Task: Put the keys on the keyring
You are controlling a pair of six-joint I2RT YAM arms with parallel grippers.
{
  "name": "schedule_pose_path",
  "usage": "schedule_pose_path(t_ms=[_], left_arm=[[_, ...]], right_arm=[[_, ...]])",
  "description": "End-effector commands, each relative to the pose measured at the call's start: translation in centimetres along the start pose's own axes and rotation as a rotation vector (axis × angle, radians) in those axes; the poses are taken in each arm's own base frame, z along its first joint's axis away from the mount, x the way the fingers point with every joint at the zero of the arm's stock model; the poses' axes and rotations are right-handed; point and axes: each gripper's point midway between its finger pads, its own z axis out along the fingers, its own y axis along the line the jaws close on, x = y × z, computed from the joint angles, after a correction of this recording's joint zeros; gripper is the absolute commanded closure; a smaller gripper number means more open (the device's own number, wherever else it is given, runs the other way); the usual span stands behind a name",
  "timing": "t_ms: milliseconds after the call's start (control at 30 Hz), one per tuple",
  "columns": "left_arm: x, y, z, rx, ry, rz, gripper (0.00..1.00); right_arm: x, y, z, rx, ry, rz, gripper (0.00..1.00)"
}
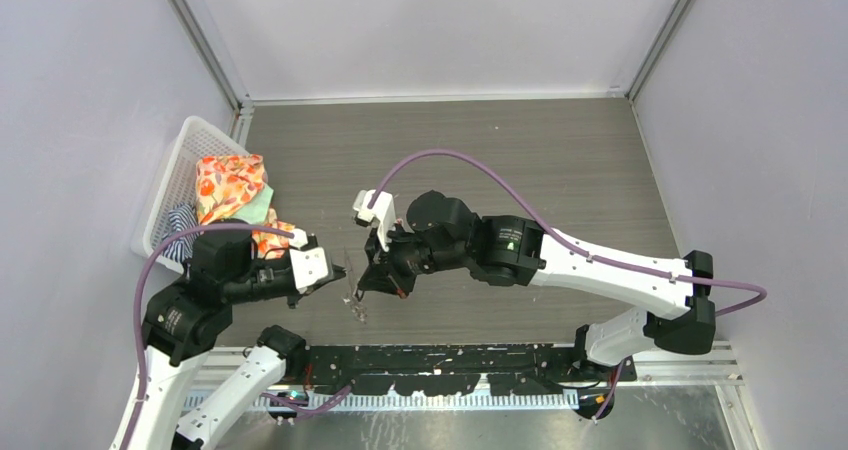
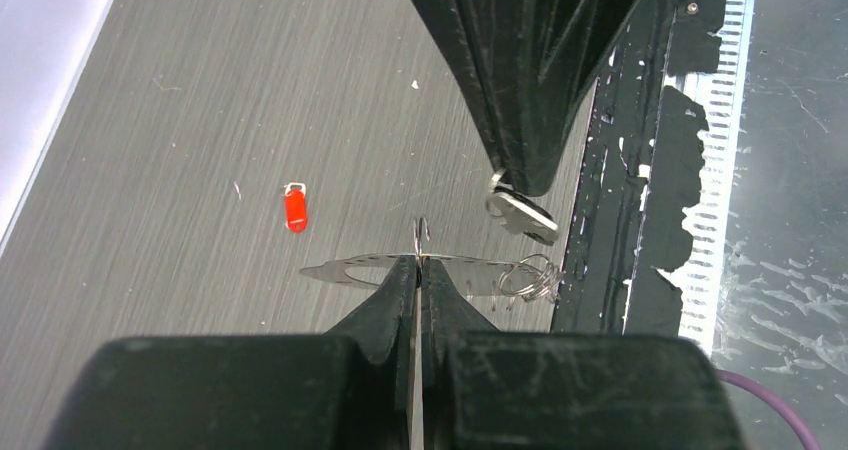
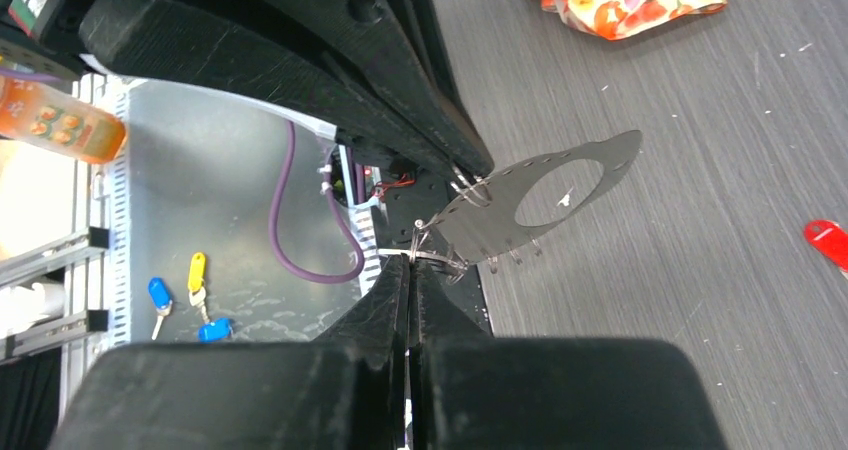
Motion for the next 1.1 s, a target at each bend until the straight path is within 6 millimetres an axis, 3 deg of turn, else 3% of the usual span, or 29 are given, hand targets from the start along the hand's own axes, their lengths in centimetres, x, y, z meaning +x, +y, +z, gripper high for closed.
schedule_pose_path(t_ms=[0,567,1067], left_arm=[[-1.3,0.8,0.0,-0.031,-0.053,0.056,1.00],[-1.2,0.5,-0.1,-0.032,-0.063,0.062,1.00],[-0.9,0.5,-0.3,-0.047,-0.058,0.074,1.00]], right_arm=[[-3.5,0.1,-0.6,0.040,-0.112,-0.009,0.99],[-4.1,-0.5,1.2,0.058,-0.145,0.012,0.99],[-4.6,-1.4,1.5,0.105,-0.190,0.078,0.99]])
